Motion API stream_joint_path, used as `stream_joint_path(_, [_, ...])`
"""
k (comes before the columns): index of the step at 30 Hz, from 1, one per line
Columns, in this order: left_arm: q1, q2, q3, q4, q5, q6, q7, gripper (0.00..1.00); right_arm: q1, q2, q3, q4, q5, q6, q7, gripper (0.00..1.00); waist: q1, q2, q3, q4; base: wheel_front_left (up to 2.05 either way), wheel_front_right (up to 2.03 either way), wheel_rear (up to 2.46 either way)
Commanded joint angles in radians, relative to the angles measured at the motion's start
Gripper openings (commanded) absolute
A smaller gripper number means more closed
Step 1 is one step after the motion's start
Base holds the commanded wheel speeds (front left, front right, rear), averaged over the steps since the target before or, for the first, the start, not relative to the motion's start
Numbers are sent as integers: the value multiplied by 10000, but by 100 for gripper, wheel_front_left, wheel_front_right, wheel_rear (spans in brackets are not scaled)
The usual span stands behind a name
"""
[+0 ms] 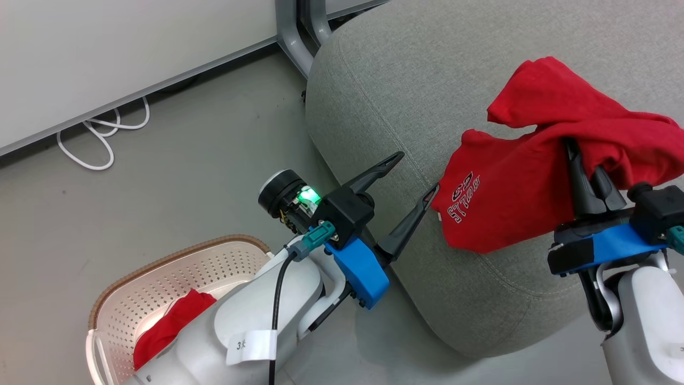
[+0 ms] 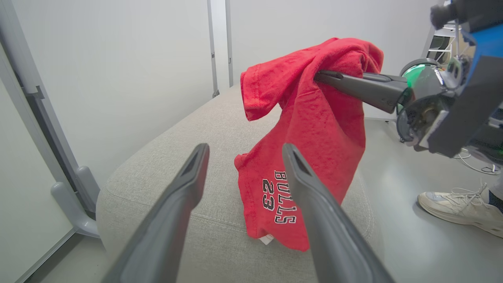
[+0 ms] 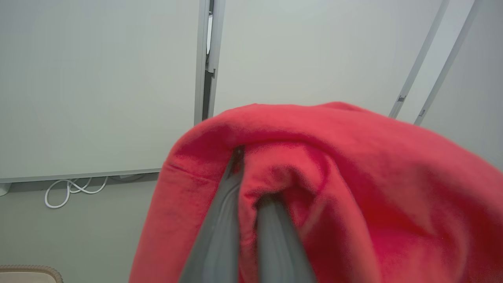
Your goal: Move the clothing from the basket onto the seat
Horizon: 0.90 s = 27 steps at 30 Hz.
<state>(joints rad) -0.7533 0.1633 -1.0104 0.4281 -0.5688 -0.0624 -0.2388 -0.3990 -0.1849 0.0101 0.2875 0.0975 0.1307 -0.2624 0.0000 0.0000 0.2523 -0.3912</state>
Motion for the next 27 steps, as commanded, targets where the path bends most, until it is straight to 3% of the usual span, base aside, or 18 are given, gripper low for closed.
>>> stream_joint_path(1, [79, 6, -5, 19, 71, -45, -5, 100, 160, -10, -74, -80, -73, 1, -38, 0, 0, 0, 39, -48, 0, 0, 0])
stream_joint_path(15, [-83, -93, -120, 53, 109, -21, -102, 100, 390, 171, -400, -367, -208, 1, -38, 0, 0, 0, 197, -6, 0, 0, 0])
stream_joint_path(27, [-779, 301, 163, -433, 419, 234, -67, 100, -1724, -569, -666, -845, -251, 1, -38, 0, 0, 0, 1526, 334, 0, 0, 0])
